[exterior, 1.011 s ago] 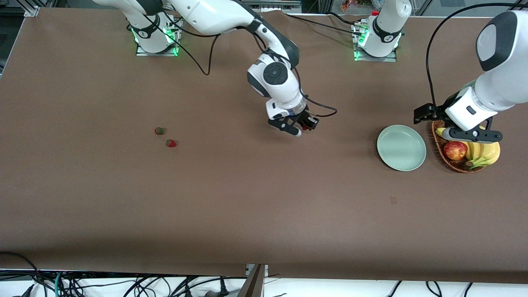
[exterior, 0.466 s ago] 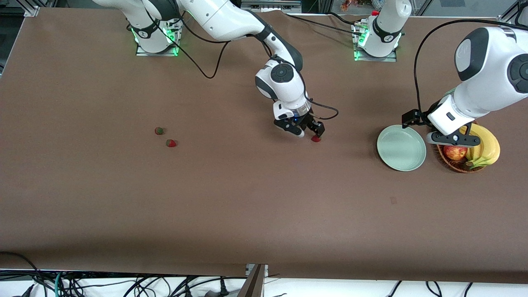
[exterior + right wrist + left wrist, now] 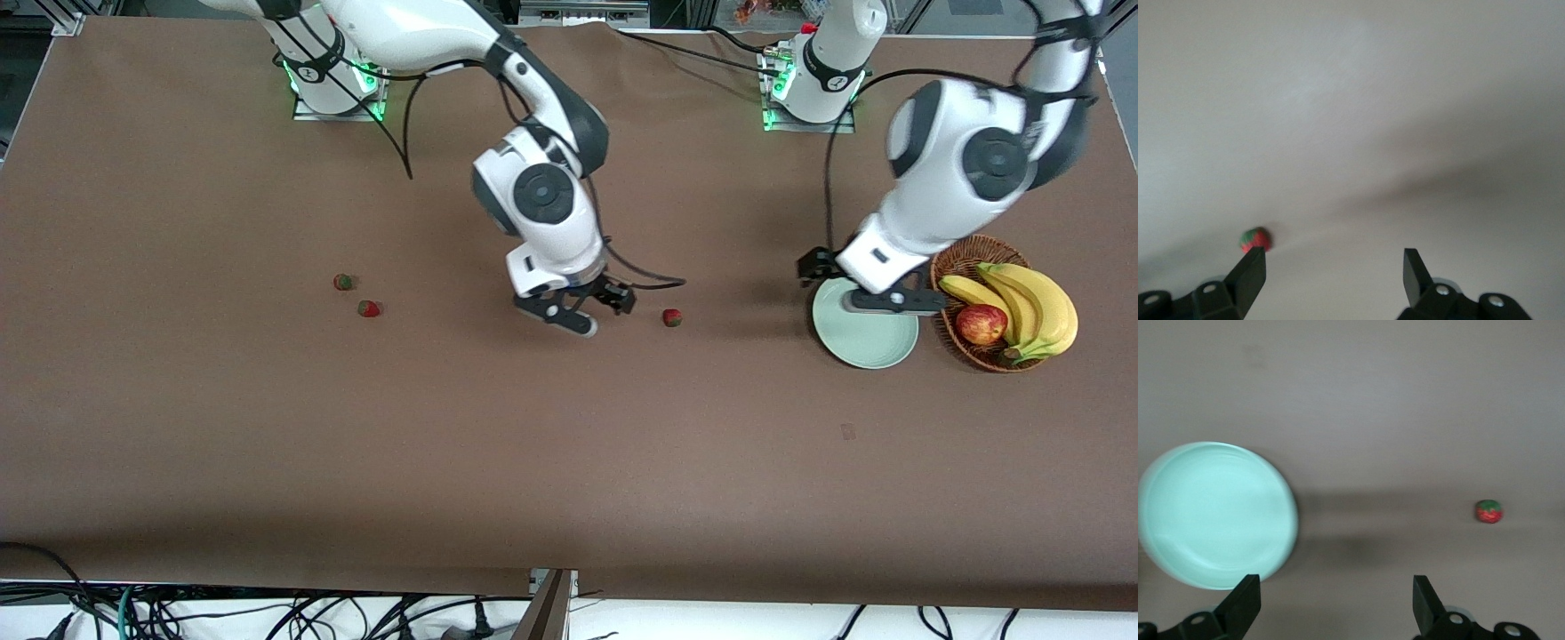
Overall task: Collect all strawberries into plate
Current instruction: 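Grasp the strawberry with the left gripper while the right gripper reaches another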
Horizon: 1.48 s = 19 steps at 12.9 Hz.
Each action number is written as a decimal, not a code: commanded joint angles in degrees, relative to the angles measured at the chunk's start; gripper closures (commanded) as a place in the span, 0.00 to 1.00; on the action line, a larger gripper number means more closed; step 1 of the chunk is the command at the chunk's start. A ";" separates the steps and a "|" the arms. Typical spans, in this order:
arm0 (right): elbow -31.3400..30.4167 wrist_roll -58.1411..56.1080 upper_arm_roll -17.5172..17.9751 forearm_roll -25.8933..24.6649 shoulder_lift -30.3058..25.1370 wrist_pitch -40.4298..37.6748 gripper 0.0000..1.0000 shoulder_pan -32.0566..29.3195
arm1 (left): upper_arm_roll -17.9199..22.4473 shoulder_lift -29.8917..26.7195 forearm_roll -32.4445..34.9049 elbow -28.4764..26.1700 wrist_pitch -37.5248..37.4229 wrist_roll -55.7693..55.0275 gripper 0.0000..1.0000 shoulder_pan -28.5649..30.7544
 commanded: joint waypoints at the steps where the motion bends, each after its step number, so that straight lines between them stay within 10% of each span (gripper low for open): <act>1: -2.12 -11.74 -3.56 -0.23 -2.98 -8.07 0.09 -1.40 | -7.52 7.10 4.19 0.51 8.87 -14.79 0.00 -0.40; 6: -17.73 -36.55 -15.35 -2.87 -9.22 -11.19 0.09 -1.32 | -16.85 25.55 27.84 10.76 14.01 -49.36 0.00 -0.93; 16: -47.97 -54.42 -23.46 -1.82 -16.68 13.23 0.09 -1.40 | -18.00 34.56 35.34 14.32 13.83 -52.29 0.02 -1.63; 19: -52.30 -54.42 -23.37 -1.47 -17.66 17.29 0.16 -1.40 | -18.19 34.56 34.73 13.96 13.31 -52.56 0.44 -1.55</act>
